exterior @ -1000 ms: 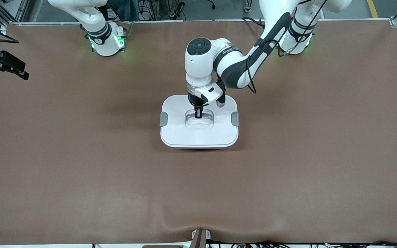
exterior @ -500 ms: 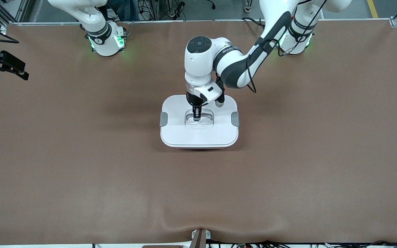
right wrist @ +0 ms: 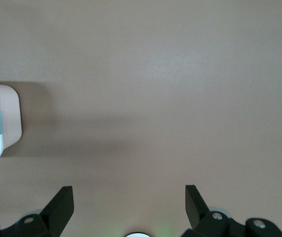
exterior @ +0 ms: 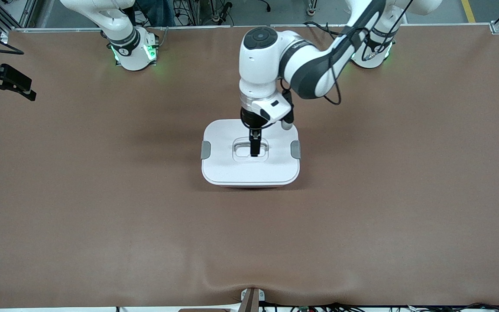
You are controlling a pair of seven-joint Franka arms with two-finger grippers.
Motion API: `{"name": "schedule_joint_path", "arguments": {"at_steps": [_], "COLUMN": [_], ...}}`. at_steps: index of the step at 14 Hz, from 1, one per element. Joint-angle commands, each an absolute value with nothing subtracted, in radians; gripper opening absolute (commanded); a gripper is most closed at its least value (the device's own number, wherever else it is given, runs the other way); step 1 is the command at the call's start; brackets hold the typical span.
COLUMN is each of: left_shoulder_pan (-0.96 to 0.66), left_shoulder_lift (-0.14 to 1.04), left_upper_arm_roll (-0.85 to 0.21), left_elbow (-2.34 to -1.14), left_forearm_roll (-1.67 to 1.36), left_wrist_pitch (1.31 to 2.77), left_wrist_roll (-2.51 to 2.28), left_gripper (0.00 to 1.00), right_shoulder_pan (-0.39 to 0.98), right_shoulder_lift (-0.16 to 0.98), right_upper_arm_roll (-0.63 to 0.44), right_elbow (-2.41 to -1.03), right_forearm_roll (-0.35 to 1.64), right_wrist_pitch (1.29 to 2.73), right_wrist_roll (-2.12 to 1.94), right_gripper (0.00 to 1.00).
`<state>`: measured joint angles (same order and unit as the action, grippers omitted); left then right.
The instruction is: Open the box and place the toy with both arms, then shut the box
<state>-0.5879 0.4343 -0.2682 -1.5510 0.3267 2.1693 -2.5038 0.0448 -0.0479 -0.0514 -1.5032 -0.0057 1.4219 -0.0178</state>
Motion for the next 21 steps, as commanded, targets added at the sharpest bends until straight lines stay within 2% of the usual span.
{"name": "schedule_joint_path", "arguments": {"at_steps": [1, 7, 11, 15, 19, 21], "left_shoulder_pan": [-0.526, -0.373, -0.313, -0.203, -0.175, -0.099], "left_shoulder_lift": [0.420, 0.391, 0.351, 0.292, 0.279, 0.264], "left_upper_arm_roll": [-0.273, -0.275, -0.268, -0.273, -0.267, -0.276], "left_elbow": [-1.517, -1.503, -1.502, -1.502, -1.500, -1.488], "left_forearm_roll": [0.285, 0.227, 0.201, 0.097, 0.086, 0.036], "left_wrist_pitch": [2.071, 2.034, 1.841, 1.830, 1.801, 1.793], "left_wrist_roll": [-2.332, -2.036, -1.670, -1.453, -1.284, -1.157], "left_gripper": [1.00, 1.00, 1.00, 1.00, 1.00, 1.00], "right_shoulder_pan": [0.052, 0.052, 0.052, 0.052, 0.054, 0.052], "right_shoulder_lift": [-0.049, -0.049, -0.049, -0.049, -0.049, -0.049], "right_upper_arm_roll": [-0.055, -0.055, -0.055, -0.055, -0.055, -0.055], "right_elbow": [-1.502, -1.502, -1.502, -1.502, -1.502, -1.502], "right_forearm_roll": [-0.020, -0.020, -0.020, -0.020, -0.021, -0.020], "right_wrist_pitch": [1.425, 1.427, 1.427, 1.427, 1.427, 1.427], "right_wrist_roll": [-0.015, -0.015, -0.015, -0.015, -0.015, -0.015], "right_gripper": [1.00, 1.00, 1.00, 1.00, 1.00, 1.00]}}
